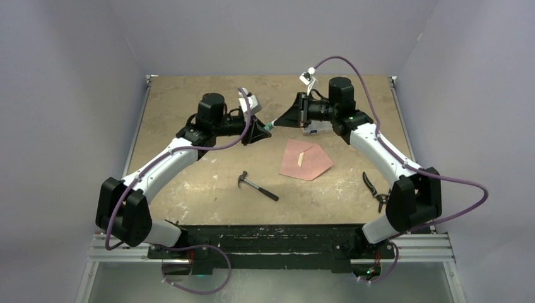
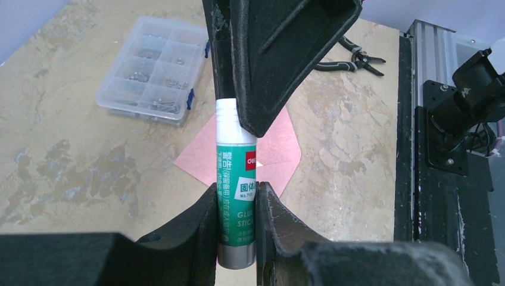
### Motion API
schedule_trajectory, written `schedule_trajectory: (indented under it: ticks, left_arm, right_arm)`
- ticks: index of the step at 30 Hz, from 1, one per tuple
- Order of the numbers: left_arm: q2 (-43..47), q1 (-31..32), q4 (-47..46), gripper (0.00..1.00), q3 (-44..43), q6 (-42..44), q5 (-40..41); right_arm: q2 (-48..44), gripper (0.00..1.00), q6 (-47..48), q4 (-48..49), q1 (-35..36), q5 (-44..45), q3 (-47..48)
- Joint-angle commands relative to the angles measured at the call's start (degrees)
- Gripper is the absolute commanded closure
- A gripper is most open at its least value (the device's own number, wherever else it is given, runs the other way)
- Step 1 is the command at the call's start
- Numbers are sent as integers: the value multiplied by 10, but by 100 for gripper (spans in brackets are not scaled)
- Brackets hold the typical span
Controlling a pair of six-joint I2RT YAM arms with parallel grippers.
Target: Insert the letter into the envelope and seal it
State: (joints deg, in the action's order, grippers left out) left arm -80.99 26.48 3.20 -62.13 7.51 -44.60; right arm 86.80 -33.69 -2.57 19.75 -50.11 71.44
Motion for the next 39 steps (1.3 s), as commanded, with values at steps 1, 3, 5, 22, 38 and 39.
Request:
schedule_trajectory:
  ticks: [1, 3, 5, 22, 38, 39]
  left_arm:
    - [-10, -23, 200, 100, 36, 11, -25]
    - [-10, -23, 201, 100, 35, 11, -26]
    - [-13, -23, 206, 100, 33, 19, -38]
    - [18, -23, 14, 100, 37, -141, 52]
    - [-7, -20, -18, 100, 48, -189, 53]
    - [-7, -20, -19, 100, 48, -189, 53]
  right_arm:
    - [-60, 100, 89, 103, -97, 43, 32]
    - [-61, 100, 106, 99, -100, 34, 31]
    - [-64, 100, 112, 107, -108, 24, 25]
    - [-50, 100, 149, -176, -120, 594, -52]
    - [88, 90, 147, -158, -109, 660, -107]
    - [98, 89, 147, -152, -108, 660, -109]
